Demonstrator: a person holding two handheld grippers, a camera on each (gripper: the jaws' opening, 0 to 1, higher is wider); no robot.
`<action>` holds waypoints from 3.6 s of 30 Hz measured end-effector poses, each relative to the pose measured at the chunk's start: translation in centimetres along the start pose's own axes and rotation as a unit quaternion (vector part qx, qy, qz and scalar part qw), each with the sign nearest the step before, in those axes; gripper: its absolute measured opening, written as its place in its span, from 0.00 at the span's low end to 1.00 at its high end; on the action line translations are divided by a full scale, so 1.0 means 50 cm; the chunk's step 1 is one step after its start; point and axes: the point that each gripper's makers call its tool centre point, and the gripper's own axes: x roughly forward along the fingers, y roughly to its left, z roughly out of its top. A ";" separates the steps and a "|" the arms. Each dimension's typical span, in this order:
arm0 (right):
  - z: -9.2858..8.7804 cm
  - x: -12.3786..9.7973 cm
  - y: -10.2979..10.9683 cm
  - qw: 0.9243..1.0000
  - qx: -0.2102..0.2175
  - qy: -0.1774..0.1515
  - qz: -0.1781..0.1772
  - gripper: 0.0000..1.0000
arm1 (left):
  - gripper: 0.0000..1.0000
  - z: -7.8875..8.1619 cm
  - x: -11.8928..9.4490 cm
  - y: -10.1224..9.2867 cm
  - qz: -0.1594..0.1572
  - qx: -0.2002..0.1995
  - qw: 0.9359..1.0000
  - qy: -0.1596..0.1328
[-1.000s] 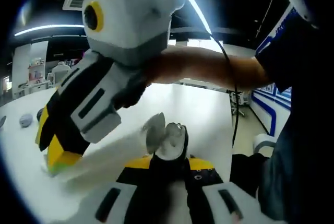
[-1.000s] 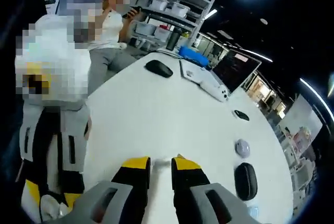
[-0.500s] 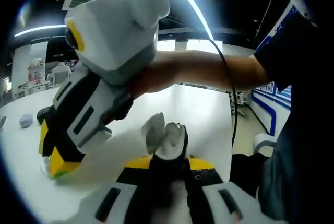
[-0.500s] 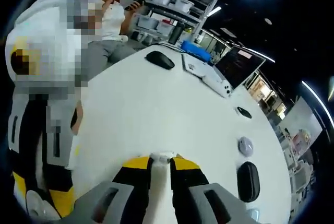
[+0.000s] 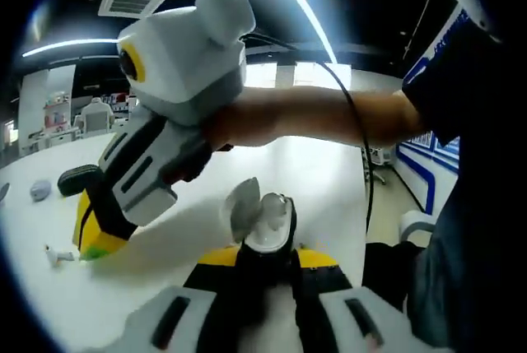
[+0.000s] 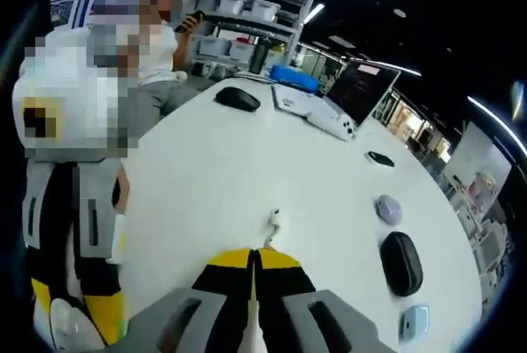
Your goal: Pick up the earbuds from the table and place the earbuds into the earbud case
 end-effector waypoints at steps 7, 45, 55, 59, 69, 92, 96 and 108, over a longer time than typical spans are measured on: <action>0.026 0.025 -0.023 1.000 0.008 -0.003 -0.017 0.17 | 0.25 0.001 0.000 -0.001 -0.001 -0.001 1.000 0.000; -0.030 -0.132 -0.044 0.996 0.063 -0.016 -0.067 0.05 | 0.25 0.001 0.003 -0.002 0.000 -0.001 1.000 0.001; -0.127 -0.265 0.026 0.993 0.084 0.000 -0.085 0.05 | 0.25 0.002 0.004 -0.002 0.001 -0.001 1.000 0.002; -0.151 -0.300 0.057 0.992 0.086 0.000 -0.094 0.05 | 0.25 0.002 0.004 -0.003 0.001 -0.002 1.000 0.002; -0.193 -0.340 0.100 0.991 0.080 0.015 -0.104 0.05 | 0.25 0.004 0.003 -0.002 0.000 -0.002 1.000 0.001; -0.217 -0.348 0.125 0.991 0.100 0.024 -0.082 0.13 | 0.25 0.006 0.003 -0.003 0.001 -0.001 1.000 0.000; -0.215 -0.359 0.126 0.989 0.117 0.034 -0.086 0.16 | 0.25 0.006 0.003 -0.003 0.001 0.000 1.000 0.000; -0.261 -0.403 0.144 0.983 0.150 0.071 -0.083 0.11 | 0.25 0.005 0.003 -0.004 0.000 0.000 1.000 -0.001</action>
